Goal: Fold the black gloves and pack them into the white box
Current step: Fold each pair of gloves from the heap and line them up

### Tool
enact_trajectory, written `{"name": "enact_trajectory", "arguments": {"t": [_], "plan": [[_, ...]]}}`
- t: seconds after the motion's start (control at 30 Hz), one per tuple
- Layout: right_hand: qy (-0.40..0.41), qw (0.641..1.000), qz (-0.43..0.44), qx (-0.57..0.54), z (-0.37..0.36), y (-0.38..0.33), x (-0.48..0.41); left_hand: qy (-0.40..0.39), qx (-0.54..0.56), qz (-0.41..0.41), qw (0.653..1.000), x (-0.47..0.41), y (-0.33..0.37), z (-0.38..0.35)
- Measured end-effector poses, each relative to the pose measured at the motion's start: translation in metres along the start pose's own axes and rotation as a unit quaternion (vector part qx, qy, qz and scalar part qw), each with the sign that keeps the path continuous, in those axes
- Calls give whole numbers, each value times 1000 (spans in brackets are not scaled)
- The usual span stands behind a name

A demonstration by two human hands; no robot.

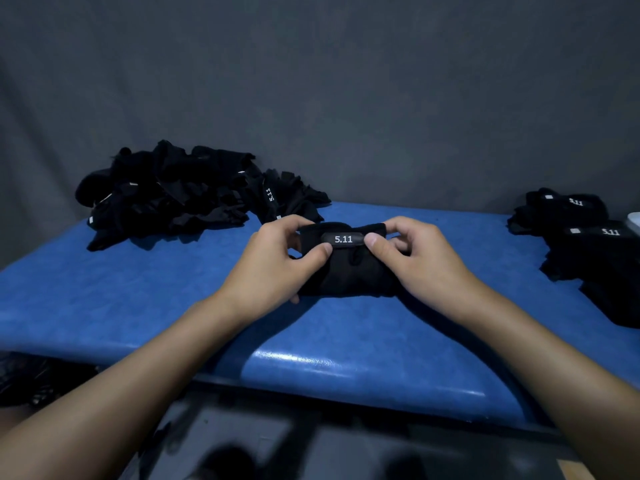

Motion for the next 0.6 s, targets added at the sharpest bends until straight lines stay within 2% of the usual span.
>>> {"name": "enact_trajectory", "arguments": {"t": [0.23,0.37,0.5,0.6], "plan": [[-46,999,-13,14,-1,5,-6,6,-11,18,1000,-10,-6,-4],[-38,999,1,25,0,7,-5,13,-28,33,999,-14,-9,-5],[-31,991,51,119,1,5,-3,35,-103,23,994,-15,-8,-2],[-41,986,69,146,0,5,-2,32,-129,-1,991,-12,-4,-2]]}}
Point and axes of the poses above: each hand's wrist, its own x-axis away from the middle knuckle, its own z-axis out of the back of the hand, y = z × x, the point moved 6 cm from there along -x, towards the middle knuckle, and after that the axes turned 6 degrees about -y, right-handed, at the moved point
